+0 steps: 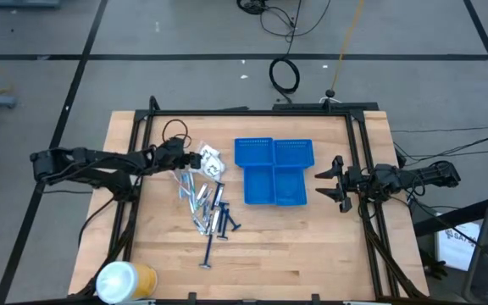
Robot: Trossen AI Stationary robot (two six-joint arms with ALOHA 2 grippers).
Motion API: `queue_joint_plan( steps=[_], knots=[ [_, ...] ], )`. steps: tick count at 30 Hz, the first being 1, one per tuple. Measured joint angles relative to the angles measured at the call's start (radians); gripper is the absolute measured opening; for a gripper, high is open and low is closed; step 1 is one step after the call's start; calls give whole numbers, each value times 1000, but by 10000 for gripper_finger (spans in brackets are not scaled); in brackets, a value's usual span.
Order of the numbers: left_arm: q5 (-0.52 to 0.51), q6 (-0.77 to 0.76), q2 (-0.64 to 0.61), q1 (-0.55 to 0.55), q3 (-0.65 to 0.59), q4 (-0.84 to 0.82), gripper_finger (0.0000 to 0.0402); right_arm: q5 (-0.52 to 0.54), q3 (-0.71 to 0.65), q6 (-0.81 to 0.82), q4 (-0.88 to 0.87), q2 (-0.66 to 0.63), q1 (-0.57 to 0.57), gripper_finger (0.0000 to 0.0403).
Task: Pick & Place Travel size toiletries
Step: Put the transparent cotton pack into the top left blue basket
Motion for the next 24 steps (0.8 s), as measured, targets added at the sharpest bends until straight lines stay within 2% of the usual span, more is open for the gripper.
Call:
queue_joint_plan(
  steps=[4,7,10,12,16,24],
  knots=[
    [0,10,11,0,0,-7,167,0,0,0,0,0,0,208],
    [-4,10,11,0,0,-2,112,0,0,0,0,0,0,208],
    [-31,14,9,0,0,13,38,0,0,0,0,0,0,208],
    [-47,41,-3,0,0,41,11,0,0,0,0,0,0,208],
    [-50,120,-37,-7,0,157,9,0,0,0,0,0,0,208],
    [-64,356,-99,-44,22,489,2,0,0,0,0,0,0,208]
  ],
)
